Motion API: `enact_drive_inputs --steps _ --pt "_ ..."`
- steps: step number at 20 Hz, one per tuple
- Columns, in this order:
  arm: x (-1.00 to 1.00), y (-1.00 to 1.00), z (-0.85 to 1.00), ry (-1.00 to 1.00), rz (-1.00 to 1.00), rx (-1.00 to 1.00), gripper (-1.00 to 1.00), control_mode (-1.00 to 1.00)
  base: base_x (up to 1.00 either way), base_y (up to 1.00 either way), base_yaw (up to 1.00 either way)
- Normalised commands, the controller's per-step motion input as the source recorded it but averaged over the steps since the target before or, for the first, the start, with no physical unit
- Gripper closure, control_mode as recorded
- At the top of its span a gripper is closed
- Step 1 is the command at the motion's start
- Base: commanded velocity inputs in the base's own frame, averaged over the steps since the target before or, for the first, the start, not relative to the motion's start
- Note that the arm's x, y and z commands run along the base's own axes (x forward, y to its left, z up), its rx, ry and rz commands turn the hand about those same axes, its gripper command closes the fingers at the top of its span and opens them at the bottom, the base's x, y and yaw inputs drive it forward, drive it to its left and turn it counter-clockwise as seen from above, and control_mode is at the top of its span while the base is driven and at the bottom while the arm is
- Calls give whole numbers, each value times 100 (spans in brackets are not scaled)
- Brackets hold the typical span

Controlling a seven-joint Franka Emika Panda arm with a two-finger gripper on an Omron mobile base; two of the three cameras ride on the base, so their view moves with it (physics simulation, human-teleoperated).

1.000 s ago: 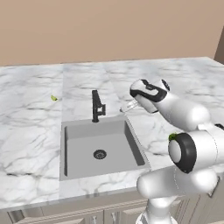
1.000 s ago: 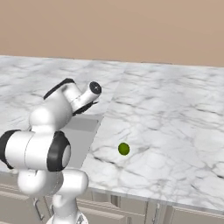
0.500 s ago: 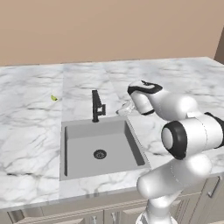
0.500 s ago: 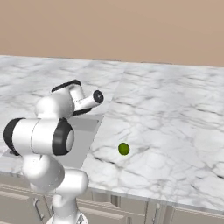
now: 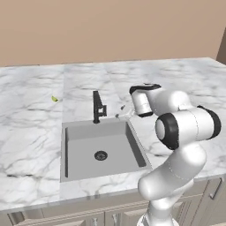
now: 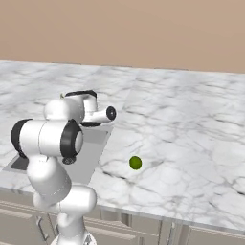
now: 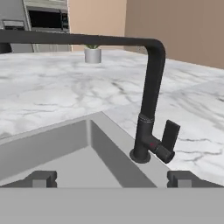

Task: Turn on the sink faucet. Then move the lime from the counter to the sink. Turn off the sink. Move the vegetable from the sink to the pot next to the stove. Finally move the pot to the front left burner.

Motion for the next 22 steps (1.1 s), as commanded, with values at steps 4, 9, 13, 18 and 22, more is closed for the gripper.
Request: enact_drive_inputs --steps 4,9,13,18,22 --pt "35 1 -2 -5 15 2 -100 -100 0 0 0" --pt "41 6 0 -3 12 3 -100 -100 0 0 0" --pt "33 16 -3 0 6 0 -100 -100 0 0 0" --pt "28 27 -10 0 3 0 -100 -100 0 0 0" --pt "25 27 -16 0 3 0 -100 -100 0 0 0"
